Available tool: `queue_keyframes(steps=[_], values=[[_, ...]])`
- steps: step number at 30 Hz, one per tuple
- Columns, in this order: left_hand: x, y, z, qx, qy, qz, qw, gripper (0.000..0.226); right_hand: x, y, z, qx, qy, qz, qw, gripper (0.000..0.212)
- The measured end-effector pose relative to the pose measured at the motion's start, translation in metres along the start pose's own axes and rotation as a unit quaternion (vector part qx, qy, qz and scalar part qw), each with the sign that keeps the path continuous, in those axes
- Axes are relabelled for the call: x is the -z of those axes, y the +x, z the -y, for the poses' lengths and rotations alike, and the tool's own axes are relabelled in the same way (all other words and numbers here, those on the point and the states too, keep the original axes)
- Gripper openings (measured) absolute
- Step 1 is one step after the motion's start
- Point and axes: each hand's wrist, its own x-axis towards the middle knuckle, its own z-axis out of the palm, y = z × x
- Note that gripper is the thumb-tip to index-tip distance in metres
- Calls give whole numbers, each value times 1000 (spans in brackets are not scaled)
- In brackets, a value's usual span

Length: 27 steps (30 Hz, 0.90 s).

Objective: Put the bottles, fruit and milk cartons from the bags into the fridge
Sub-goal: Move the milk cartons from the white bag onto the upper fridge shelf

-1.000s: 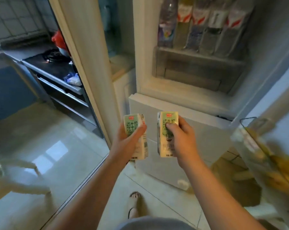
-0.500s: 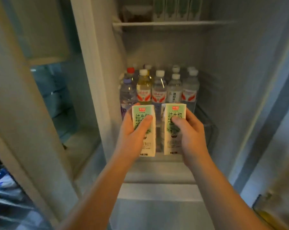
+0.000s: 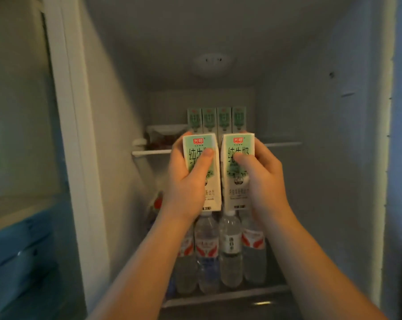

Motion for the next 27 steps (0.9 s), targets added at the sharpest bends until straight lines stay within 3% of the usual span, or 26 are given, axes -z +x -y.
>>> queue_keyframes(steps=[7,12,18,21,24,27], values=[[-12,87,-12,-27,51,-6,998,26,-13,88,1,15,-49,-14,999,25],[-24,141,-13,-40,88,-11,995,39,-17,142,-6,-26,-39,-15,999,28],[-29,176,-2,29,125,10,992,39,-11,184,-24,-112,-50,8,992,31],[-22,187,8,83,170,24,982,38,-2,194,-40,-160,-94,70,980,38],[-14,200,0,85,320,73,941,31,12,198,-45,-181,-197,160,950,40],[-12,214,-22,88,470,148,866,44,27,200,-39,-176,-321,220,904,38]])
